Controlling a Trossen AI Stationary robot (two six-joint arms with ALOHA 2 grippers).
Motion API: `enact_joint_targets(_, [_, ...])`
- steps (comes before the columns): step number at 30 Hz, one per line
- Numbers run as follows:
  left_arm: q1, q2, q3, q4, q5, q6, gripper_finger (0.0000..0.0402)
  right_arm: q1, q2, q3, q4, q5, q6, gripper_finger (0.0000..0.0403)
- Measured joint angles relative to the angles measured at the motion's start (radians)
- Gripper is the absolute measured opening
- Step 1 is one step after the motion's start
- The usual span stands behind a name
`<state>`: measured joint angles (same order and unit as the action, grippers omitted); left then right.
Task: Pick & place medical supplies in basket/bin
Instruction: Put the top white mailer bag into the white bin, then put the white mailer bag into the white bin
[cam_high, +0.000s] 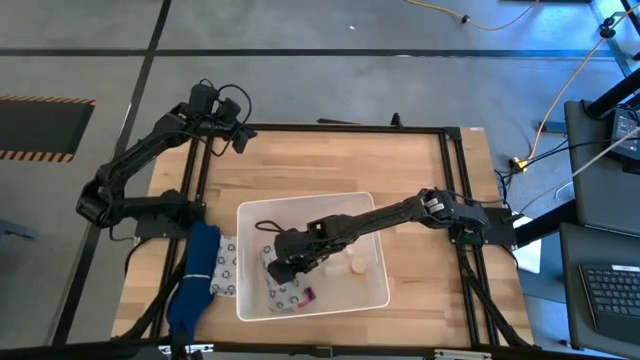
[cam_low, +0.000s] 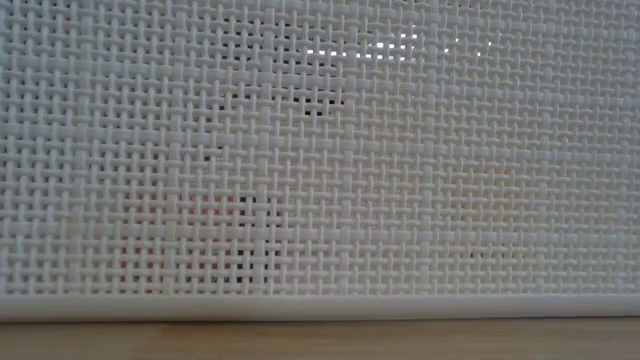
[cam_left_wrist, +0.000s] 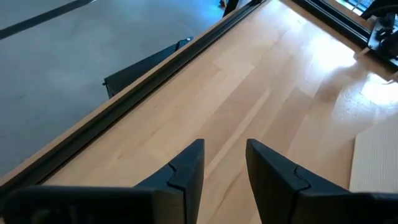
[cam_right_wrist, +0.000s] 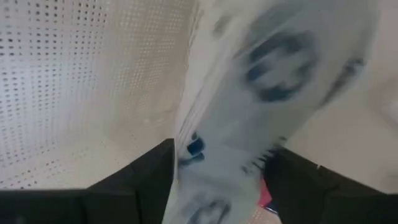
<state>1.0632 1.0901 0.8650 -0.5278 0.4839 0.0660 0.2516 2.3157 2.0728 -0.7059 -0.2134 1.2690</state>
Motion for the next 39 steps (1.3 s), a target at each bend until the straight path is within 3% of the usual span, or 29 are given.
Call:
enact_joint_targets(9, [-0.010,-0.060,-0.001,0.023,0.097,-0.080,0.0125,-0.024,-0.018,0.006,-0.082,-0.015,-0.052,0.0278])
enact_joint_targets(14, [-0.023,-0.158,-0.001,0.038,0.067,-0.056,0.0125,-0.039,-0.063,0.098,-0.211,0.077,-0.132,0.0279])
enact_joint_targets(19, [-0.043,-0.280,-0.001,0.038,0.068,-0.103,0.0126,-0.045,-0.073,0.274,-0.421,0.206,-0.232,0.0280])
enact_joint_targets(25, [-0.120,-0.419,-0.001,0.009,0.066,-0.084,0.0125,-0.060,-0.204,0.212,-0.500,0.310,-0.327,0.0280])
enact_joint_targets(30, [-0.196,-0.523,0.000,-0.070,0.060,-0.131,0.0107,-0.056,-0.307,0.214,-0.615,0.492,-0.415,0.0280])
enact_joint_targets(39, [-0.240,-0.626,0.000,-0.186,-0.044,-0.232,0.0010,-0.046,-0.503,0.202,-0.809,0.913,-0.571,0.0280])
